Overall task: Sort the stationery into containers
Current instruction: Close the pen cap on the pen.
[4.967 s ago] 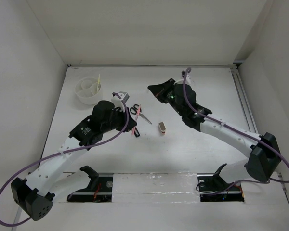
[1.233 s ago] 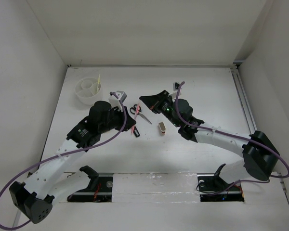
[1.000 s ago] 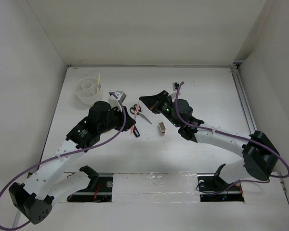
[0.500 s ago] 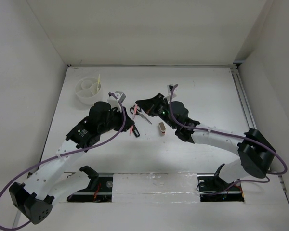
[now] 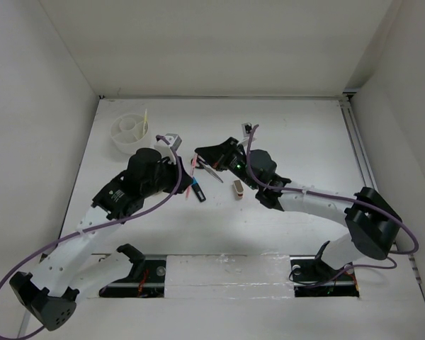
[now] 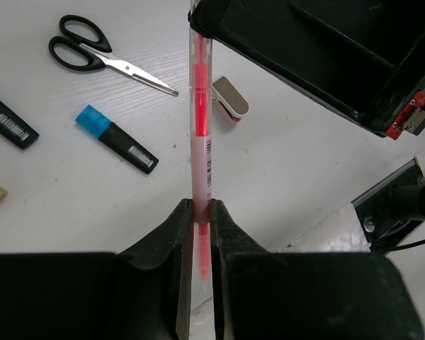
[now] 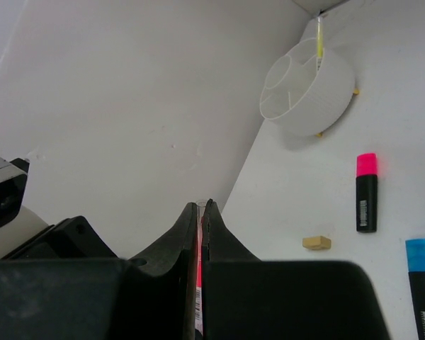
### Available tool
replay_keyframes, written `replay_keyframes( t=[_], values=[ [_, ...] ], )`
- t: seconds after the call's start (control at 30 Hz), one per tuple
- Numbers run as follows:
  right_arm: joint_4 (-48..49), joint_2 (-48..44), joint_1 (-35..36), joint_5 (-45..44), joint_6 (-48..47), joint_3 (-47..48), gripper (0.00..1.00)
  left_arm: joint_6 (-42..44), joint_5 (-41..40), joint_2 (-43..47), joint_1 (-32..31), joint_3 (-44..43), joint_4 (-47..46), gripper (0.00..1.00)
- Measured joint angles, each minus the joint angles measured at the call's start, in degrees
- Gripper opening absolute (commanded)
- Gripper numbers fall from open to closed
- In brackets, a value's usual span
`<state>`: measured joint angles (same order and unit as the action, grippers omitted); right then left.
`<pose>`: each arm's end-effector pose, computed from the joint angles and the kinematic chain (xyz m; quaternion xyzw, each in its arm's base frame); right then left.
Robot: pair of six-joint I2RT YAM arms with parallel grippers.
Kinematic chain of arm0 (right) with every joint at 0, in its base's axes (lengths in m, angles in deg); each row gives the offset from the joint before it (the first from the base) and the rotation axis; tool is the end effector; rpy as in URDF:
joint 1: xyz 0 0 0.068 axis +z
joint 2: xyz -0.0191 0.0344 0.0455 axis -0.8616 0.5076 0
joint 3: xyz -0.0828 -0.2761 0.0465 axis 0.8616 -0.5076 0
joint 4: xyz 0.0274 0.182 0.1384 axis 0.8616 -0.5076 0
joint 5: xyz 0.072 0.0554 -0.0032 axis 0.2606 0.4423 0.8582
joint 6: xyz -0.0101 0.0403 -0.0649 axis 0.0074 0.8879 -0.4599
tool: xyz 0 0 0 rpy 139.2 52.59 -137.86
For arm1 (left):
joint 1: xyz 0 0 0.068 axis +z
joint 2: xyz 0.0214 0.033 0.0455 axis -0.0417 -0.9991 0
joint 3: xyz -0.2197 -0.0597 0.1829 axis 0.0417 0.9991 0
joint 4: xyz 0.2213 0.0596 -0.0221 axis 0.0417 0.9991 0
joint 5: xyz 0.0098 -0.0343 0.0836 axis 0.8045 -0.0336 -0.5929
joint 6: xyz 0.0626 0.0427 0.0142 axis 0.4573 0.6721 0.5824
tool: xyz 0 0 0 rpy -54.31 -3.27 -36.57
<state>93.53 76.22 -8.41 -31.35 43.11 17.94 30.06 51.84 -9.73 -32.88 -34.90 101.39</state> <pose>0.2210 0.2647 0.3346 0.0537 0.6777 0.5670 0.4652 0.1354 -0.1073 0.3501 0.1437 0.8182 -0.3125 0.4608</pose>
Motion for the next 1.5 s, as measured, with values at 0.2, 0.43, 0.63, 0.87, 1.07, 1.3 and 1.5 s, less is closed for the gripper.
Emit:
replay_keyframes(
  t=[0.2, 0.43, 0.63, 0.87, 1.07, 1.3, 1.5],
  values=[
    [1.7, 0.2, 0.7, 0.7, -1.8, 0.2, 0.00, 1.5, -0.5, -1.2, 0.0, -2.7, 3.5, 0.00],
    [1.7, 1.5, 2.2, 0.7, -4.3, 0.8, 0.00, 2.3, -0.8, -2.6, -0.1, -3.3, 6.4, 0.00],
    [3.0, 2.1, 3.0, 0.4, -5.1, 0.9, 0.00, 3.1, -1.4, -4.0, -0.3, -5.8, 9.7, 0.00],
    [3.8, 2.1, 3.0, 0.4, -5.1, 0.9, 0.00, 3.8, -1.9, -4.0, -0.3, -6.4, 10.2, 0.00],
    [2.4, 1.0, 3.3, 1.9, -5.6, 0.8, 0.45, 3.8, -2.2, -3.7, -0.3, -5.7, 7.3, 0.00],
    [-2.2, -0.2, 2.7, 5.0, -5.8, 0.7, 0.82, 3.7, -4.2, -0.6, 0.1, -3.4, -1.2, 0.00],
    [-3.6, -4.3, -1.4, 8.5, -5.9, -1.0, 0.84, 2.8, -7.9, -2.0, 0.1, -3.2, -5.3, 0.00]
  ],
)
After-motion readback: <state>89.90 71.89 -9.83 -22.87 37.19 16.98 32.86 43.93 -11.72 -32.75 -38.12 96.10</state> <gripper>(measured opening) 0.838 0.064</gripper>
